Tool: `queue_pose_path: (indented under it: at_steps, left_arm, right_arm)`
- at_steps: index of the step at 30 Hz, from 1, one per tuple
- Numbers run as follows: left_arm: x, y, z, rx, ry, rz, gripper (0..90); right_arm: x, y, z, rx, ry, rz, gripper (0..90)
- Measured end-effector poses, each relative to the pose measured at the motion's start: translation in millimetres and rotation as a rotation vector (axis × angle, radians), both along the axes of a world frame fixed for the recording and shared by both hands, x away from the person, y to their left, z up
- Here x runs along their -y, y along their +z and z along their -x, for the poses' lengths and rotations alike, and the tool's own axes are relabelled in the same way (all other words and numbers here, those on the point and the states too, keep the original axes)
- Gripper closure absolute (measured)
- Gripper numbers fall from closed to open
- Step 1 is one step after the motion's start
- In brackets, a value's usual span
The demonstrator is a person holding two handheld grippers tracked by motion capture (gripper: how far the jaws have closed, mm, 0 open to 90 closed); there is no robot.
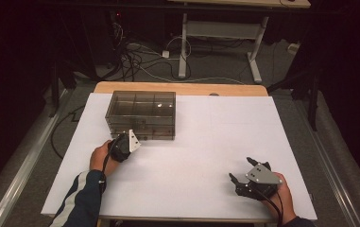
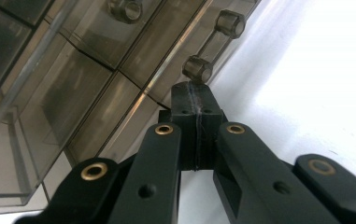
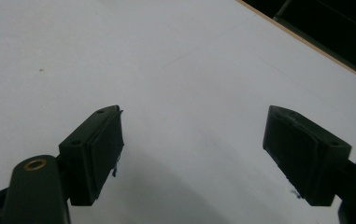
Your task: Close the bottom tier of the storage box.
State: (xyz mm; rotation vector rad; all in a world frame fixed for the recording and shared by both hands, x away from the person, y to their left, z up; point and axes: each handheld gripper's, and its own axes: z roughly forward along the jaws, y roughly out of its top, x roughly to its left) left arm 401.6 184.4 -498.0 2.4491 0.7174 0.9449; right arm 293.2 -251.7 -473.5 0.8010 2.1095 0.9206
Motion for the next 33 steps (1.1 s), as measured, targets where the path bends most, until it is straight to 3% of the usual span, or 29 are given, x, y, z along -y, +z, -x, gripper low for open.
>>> queue_pose_path:
  at_steps: [33]
  left_arm:
    - [1.3, -1.3, -14.5, 0.011, 0.014, 0.005, 87.6]
  right_arm:
    - [-0.1, -0.2, 0.1, -0.003, -0.001, -0.004, 20.8]
